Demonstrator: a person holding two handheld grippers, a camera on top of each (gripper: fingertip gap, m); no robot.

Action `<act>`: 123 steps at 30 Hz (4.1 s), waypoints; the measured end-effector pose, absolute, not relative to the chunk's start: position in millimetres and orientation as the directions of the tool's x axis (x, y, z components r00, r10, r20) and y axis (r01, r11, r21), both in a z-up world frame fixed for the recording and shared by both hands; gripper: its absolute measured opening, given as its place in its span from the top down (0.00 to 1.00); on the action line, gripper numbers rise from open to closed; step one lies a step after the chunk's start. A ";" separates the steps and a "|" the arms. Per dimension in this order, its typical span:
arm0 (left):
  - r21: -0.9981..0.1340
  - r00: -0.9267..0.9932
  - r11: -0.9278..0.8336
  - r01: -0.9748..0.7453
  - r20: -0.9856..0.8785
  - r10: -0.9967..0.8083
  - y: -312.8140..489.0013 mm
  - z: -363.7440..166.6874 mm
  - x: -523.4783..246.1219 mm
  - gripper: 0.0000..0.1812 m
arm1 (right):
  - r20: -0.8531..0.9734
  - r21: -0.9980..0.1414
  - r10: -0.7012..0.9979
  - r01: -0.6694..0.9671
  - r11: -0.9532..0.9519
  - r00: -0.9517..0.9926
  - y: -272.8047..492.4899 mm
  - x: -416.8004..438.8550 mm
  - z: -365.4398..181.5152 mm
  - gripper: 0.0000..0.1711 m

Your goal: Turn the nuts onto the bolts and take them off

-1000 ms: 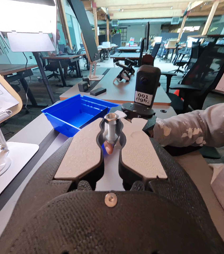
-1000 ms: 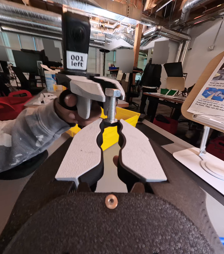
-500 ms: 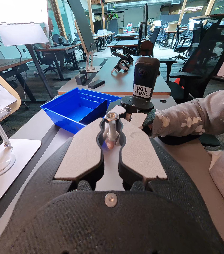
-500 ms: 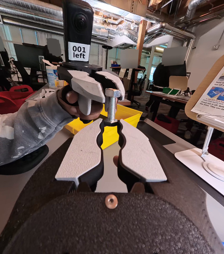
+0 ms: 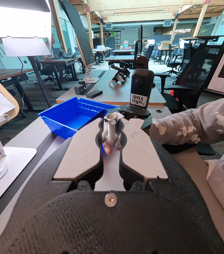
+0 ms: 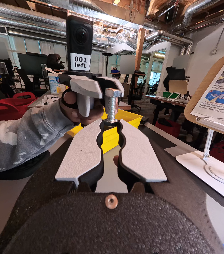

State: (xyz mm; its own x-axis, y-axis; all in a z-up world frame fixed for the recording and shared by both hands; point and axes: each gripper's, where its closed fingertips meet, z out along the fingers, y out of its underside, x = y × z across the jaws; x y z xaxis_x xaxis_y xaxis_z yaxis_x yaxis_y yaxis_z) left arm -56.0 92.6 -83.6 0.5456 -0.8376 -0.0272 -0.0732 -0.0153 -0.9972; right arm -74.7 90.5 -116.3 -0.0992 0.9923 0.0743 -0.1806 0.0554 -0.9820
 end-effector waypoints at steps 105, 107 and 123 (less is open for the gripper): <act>-0.934 0.319 0.036 0.356 0.085 -0.944 71.3 -45.4 -40.5 0.90 | 0.008 -0.909 0.964 -0.404 -0.104 -0.265 66.8 -54.7 -78.9 0.90; -0.931 0.305 0.032 0.365 0.087 -0.948 69.4 -43.9 -40.0 0.90 | -0.003 -0.902 0.957 -0.412 -0.128 -0.291 64.6 -53.3 -77.1 0.90; -0.969 0.727 0.057 0.242 0.142 -0.672 122.7 -63.1 -57.5 0.90 | 0.013 -0.978 0.985 -0.203 0.048 0.171 115.8 -65.5 -96.8 0.90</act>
